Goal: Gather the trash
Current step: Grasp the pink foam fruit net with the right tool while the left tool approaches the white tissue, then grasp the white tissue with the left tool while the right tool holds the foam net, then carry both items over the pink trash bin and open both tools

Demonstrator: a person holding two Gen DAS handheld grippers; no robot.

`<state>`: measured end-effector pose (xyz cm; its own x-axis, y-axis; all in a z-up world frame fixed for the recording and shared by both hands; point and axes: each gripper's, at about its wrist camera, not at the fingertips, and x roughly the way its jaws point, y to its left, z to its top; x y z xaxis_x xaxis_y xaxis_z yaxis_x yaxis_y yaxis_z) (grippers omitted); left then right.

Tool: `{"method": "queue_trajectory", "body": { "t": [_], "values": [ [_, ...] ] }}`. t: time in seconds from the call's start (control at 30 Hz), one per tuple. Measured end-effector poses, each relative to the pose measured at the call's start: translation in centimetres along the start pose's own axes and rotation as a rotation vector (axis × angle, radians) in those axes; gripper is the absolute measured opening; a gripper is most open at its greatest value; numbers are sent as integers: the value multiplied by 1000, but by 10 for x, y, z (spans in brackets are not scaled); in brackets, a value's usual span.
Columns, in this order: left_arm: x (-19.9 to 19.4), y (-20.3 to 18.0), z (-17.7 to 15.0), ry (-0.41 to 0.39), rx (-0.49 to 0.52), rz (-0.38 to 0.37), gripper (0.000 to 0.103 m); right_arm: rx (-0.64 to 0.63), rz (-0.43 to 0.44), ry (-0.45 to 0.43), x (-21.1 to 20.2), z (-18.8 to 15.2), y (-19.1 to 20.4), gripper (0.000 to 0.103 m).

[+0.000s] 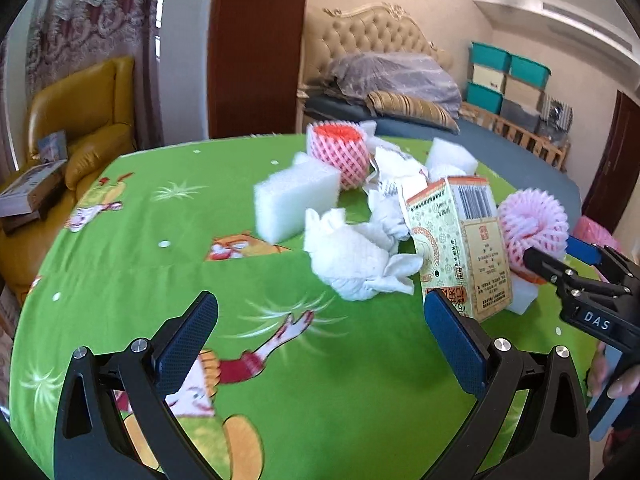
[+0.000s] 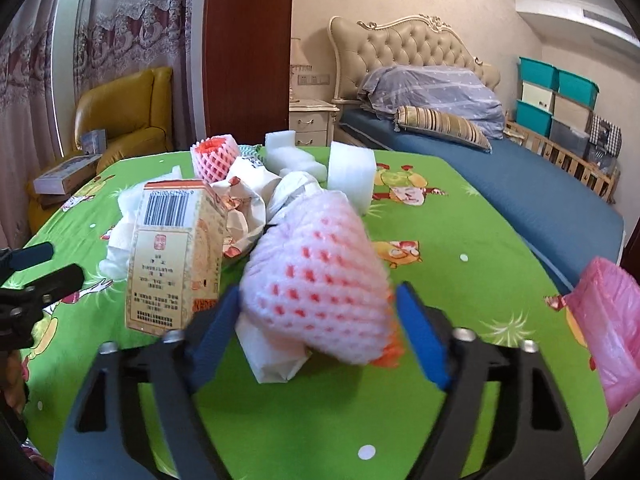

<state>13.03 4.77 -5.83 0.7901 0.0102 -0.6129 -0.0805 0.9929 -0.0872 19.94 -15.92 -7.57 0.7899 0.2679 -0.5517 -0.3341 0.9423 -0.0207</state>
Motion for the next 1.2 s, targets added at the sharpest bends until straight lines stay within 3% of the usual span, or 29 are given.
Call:
{"method": "queue_trajectory", "body": {
  "t": [0.13, 0.27, 0.43, 0.53, 0.57, 0.67, 0.93, 1.2],
  "values": [
    [20, -5, 6, 36, 1, -11, 96, 50, 30, -36, -5, -8, -12, 43],
    [33, -7, 15, 39, -26, -12, 93, 72, 35, -69, -13, -11, -18, 41],
    [59, -17, 22, 111, -6, -50, 74, 76, 42, -91, -22, -14, -22, 40],
    [62, -15, 22, 121, -32, -62, 56, 81, 50, -95, -26, -17, -24, 40],
    [61, -15, 22, 112, -35, -64, 48, 80, 52, -98, -27, -17, -24, 40],
    [45, -15, 18, 55, -35, -39, 40, 77, 57, -108, -35, -21, -26, 40],
    [-17, -28, 6, -104, 18, 21, 40, 79, 70, -151, -53, -23, -27, 40],
    [-50, -54, 8, -184, 75, -11, 40, 50, 25, -177, -76, -26, -29, 40]
  ]
}}
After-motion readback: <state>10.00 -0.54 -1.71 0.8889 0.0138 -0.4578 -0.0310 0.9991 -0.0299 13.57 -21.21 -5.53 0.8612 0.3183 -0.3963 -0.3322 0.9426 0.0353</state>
